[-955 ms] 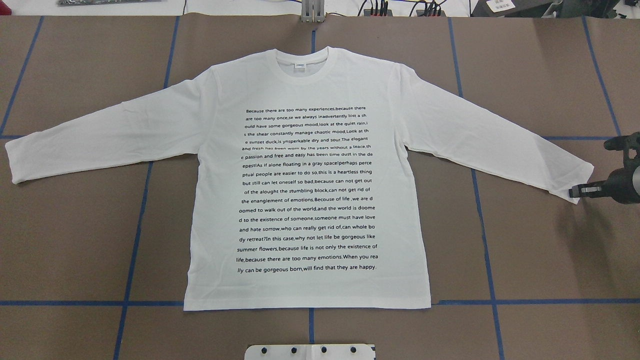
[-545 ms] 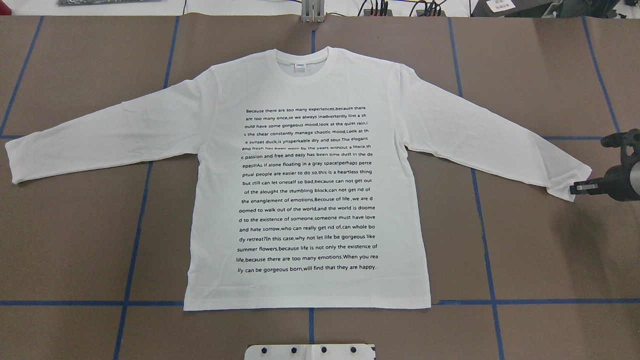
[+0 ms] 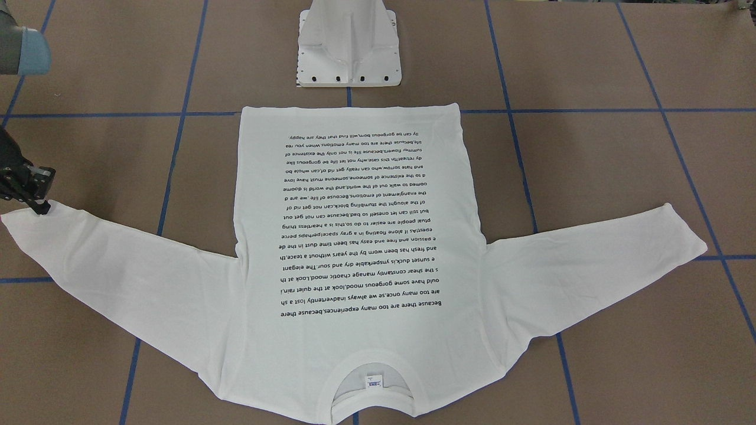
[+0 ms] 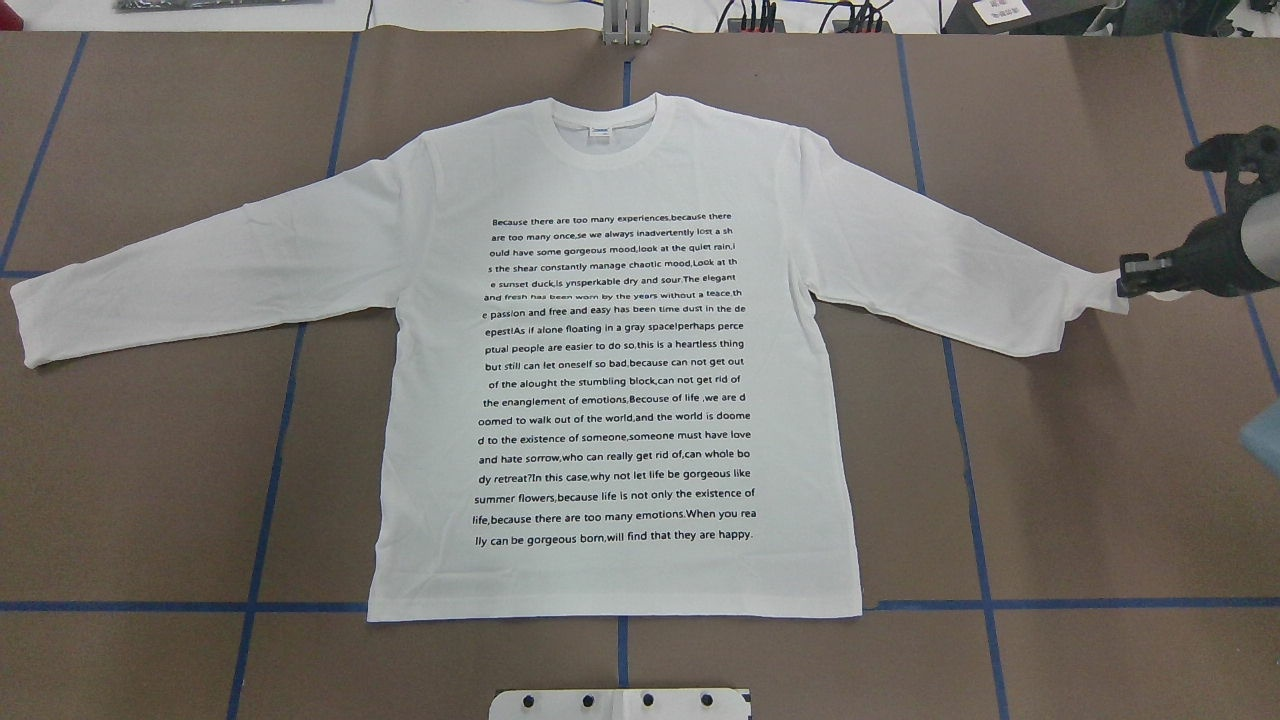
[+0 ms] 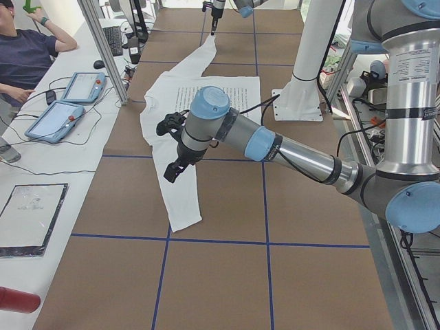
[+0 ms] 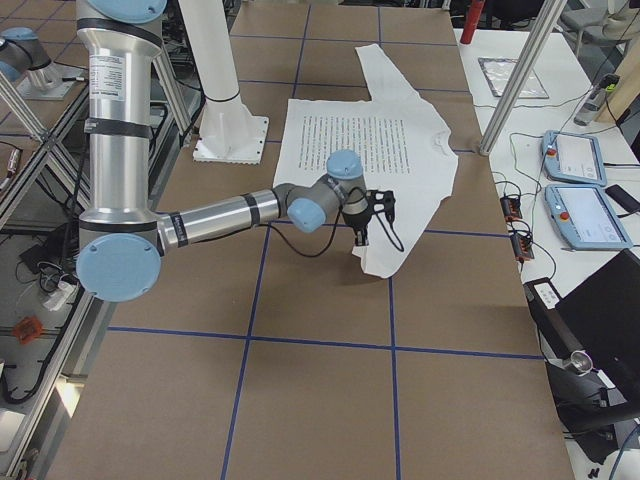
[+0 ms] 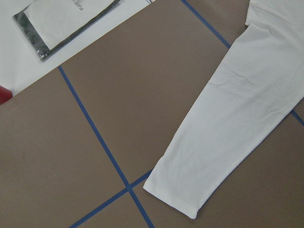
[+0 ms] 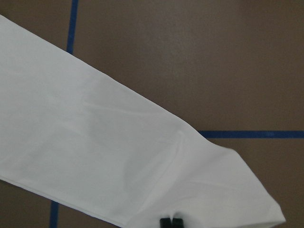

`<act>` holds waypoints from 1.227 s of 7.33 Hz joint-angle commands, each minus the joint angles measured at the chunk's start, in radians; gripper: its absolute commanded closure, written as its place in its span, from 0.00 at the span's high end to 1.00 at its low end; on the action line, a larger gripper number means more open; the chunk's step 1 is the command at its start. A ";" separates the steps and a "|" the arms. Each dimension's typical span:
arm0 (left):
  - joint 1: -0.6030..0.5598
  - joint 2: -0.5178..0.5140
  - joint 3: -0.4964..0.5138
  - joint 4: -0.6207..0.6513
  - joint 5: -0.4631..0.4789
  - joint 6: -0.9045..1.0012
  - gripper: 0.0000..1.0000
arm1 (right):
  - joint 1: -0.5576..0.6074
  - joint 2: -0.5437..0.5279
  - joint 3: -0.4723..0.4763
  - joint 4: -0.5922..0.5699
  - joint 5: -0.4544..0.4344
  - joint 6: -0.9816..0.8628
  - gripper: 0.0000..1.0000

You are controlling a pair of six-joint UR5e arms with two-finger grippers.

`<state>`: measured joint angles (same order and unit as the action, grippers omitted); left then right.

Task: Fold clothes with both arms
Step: 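Grasp the sleeve cuff with the right gripper and fold it across the shirt body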

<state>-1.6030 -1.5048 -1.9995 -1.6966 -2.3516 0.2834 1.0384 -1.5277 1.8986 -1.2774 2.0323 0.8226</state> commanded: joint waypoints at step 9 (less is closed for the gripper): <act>0.002 0.000 0.022 0.002 0.003 -0.007 1.00 | -0.392 1.201 -0.709 -0.298 -0.426 0.272 0.00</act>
<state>-1.6017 -1.5059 -1.9793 -1.6950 -2.3488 0.2790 0.7076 -0.4717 1.3645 -1.6019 1.6747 1.0199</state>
